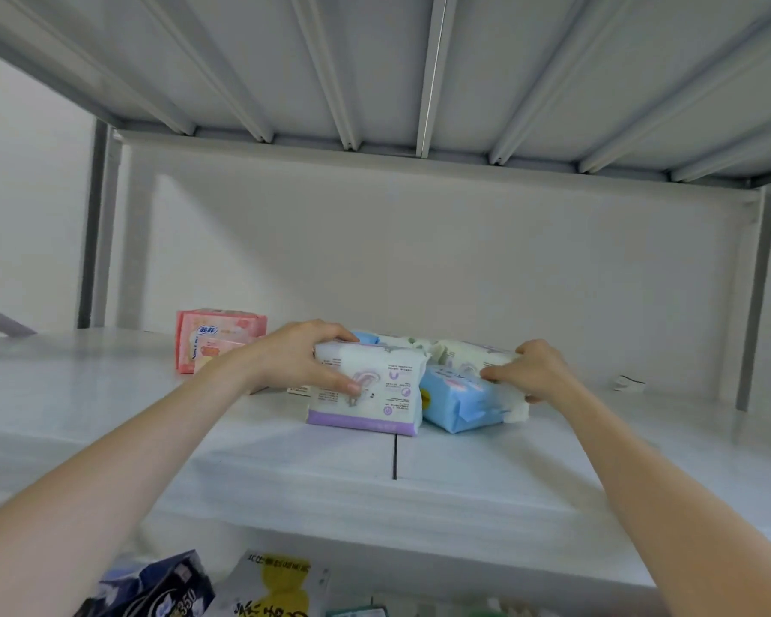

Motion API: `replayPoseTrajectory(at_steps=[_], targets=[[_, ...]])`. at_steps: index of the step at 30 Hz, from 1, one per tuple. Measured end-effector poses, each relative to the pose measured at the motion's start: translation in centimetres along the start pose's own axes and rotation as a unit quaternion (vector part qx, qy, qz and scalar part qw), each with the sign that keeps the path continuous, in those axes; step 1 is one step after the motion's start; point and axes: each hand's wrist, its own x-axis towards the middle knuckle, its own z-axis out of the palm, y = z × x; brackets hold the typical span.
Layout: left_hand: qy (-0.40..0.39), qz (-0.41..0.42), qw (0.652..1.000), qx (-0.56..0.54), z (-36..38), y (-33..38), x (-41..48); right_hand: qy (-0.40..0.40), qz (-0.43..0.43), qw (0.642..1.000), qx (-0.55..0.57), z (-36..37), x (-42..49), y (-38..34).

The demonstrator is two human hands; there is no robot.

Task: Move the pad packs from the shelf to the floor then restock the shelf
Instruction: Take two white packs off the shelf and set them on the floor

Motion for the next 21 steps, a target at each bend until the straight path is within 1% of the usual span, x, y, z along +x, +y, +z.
replayPoseTrajectory(at_steps=[2,5,7,11,21], targets=[[0.011,-0.002,1.000,-0.010,-0.1,-0.1,-0.3,0.013,0.009,0.999,0.030,-0.1,-0.5,0.1],[0.037,-0.016,0.999,0.009,-0.2,0.0,-1.0,0.060,0.024,0.996,0.062,-0.3,-1.4,0.3],[0.069,-0.017,0.997,0.039,-0.2,0.2,-1.6,0.092,0.029,0.993,0.073,-0.5,-2.3,0.4],[0.153,0.010,0.985,0.079,-0.2,0.5,-3.0,0.167,0.028,0.980,0.101,-1.5,-4.8,0.9],[0.290,0.015,0.957,0.001,-0.3,0.6,-8.7,0.289,0.007,0.937,0.196,-4.3,-13.9,0.9]])
